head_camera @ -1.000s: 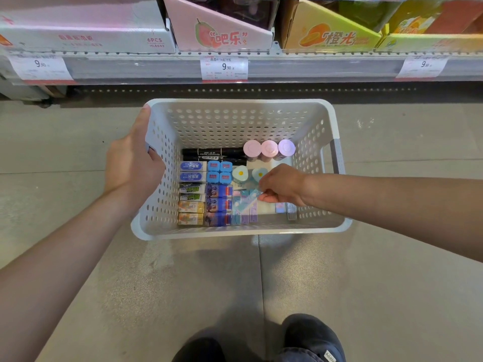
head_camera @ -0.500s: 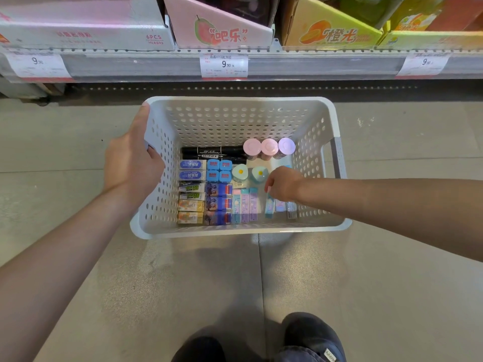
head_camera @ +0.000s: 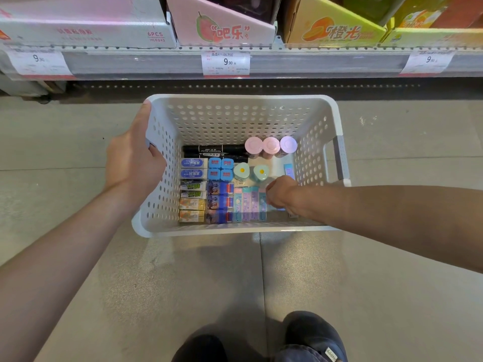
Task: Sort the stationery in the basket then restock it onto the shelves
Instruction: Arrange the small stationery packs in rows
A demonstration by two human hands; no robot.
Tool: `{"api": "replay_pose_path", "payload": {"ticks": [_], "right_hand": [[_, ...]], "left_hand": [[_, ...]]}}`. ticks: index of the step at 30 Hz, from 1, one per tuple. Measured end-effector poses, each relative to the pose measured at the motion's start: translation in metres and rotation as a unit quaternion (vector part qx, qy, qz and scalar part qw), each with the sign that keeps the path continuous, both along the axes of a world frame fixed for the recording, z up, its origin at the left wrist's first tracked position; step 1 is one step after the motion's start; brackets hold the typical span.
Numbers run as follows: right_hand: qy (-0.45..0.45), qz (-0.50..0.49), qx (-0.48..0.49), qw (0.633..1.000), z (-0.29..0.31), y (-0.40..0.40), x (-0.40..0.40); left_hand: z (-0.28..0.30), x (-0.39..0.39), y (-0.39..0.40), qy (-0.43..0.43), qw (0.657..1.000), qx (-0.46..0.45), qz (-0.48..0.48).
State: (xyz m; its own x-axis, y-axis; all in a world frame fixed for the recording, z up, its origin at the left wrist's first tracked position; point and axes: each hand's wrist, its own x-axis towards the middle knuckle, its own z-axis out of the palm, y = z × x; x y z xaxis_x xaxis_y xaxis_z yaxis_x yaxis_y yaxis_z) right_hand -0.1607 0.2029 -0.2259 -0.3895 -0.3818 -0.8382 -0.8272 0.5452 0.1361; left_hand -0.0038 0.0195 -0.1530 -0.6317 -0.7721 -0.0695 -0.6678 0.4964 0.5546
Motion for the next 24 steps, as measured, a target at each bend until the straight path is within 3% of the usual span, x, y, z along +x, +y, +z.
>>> {"api": "replay_pose_path", "payload": {"ticks": [1,4,6,8,10,12,15,19,24], "right_hand": [[-0.033,-0.045,0.015,0.998,0.001,0.001,0.001],[-0.048,0.045,0.024,0.998,0.005,-0.002,-0.003],[-0.108,0.030,0.068,0.991,0.009,-0.001,-0.007],[-0.151,0.061,-0.023,0.986,0.008,0.000,-0.014],[-0.088,-0.008,-0.113,0.990,0.010,0.002,-0.022],[-0.019,-0.029,-0.113,0.993,0.020,0.002,-0.026],[0.081,0.053,-0.098,0.990,0.029,0.001,-0.018],[0.084,0.034,-0.041,0.995,0.016,0.001,-0.014],[0.081,-0.003,-0.070,0.994,0.001,0.002,-0.011]], "left_hand": [[0.000,0.000,0.000,0.000,1.000,0.003,0.002],[-0.001,0.001,-0.001,0.000,1.000,0.004,0.003],[0.000,0.001,0.000,0.000,1.000,0.003,0.002],[0.000,0.001,0.000,0.001,1.000,0.003,0.001],[0.000,0.001,0.000,0.002,1.000,0.003,0.000],[0.001,0.001,0.001,0.002,1.000,0.002,-0.001],[0.003,0.000,0.001,-0.004,1.000,-0.001,-0.003],[0.003,-0.001,0.003,-0.013,1.000,-0.011,0.000],[0.004,-0.001,0.003,-0.015,1.000,-0.014,0.001]]}}
